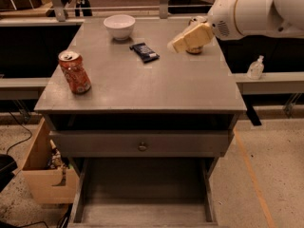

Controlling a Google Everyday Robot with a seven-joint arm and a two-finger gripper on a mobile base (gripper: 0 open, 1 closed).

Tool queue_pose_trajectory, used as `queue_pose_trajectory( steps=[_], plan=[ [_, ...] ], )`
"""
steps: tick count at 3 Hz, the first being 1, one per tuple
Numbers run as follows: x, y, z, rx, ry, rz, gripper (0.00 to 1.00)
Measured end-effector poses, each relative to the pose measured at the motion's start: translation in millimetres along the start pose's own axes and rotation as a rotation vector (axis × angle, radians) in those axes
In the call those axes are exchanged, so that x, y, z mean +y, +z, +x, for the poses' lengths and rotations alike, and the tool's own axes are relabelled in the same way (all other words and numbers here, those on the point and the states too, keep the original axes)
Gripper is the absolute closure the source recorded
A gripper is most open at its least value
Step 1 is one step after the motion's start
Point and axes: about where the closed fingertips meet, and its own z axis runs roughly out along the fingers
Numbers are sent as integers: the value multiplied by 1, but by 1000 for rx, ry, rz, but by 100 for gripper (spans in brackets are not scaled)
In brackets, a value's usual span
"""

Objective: Place rxbar blueberry into middle drawer

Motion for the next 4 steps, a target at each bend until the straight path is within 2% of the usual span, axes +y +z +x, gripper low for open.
queue_pose_trajectory(
  steps=[1,2,3,4],
  plan=[
    [0,0,0,-1,-1,1,0],
    [9,11,-1,-39,32,-17,0],
    [30,52,3,-116,112,-65,0],
    [43,102,12,-151,172,-100,0]
  ],
)
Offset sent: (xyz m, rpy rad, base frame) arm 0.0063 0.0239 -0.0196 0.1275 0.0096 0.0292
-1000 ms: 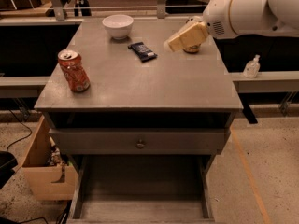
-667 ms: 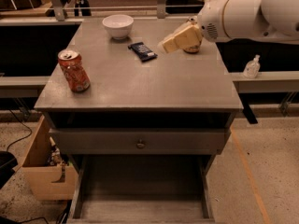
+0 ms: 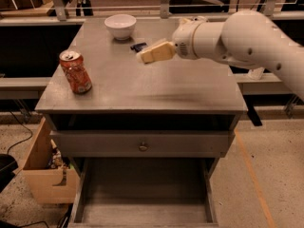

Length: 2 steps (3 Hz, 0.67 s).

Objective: Place rxbar blueberry into middle drawer

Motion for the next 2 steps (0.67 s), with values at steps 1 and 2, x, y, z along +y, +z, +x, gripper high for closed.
queue_pose_trajectory(
  steps=[1,2],
  plan=[
    [-8,35,17,3,20,-13,0],
    [-22,62,33,18,37,-14,0]
  ],
)
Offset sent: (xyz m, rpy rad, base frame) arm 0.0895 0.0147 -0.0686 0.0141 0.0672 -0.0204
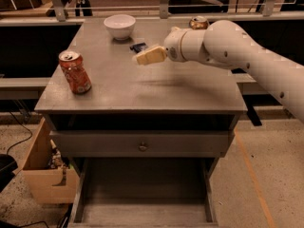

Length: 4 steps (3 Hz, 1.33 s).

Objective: Place rxbar blueberry into middle drawer

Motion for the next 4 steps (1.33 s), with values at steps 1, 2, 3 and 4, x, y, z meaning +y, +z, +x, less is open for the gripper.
queue_pose_trajectory(
  steps=[1,2,3,4],
  plan=[
    [-14,25,12,-1,28,11,0],
    [-28,44,19,-7,41,27,0],
    [-37,69,23,-23,62,32,0],
    [-40,82,29,-23,85,30,0]
  ],
)
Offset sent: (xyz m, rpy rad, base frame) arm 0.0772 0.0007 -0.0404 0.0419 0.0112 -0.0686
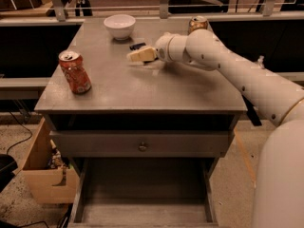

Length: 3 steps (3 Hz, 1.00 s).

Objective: Place rxbar blueberry into middle drawer

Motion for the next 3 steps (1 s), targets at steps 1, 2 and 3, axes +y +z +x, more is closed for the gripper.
queue_pose_trajectory(
  steps=[1,2,3],
  plan=[
    [4,12,19,11,54,-8,0],
    [9,16,38,27,100,-4,2],
    [8,14,30,27,100,-4,20]
  ],
)
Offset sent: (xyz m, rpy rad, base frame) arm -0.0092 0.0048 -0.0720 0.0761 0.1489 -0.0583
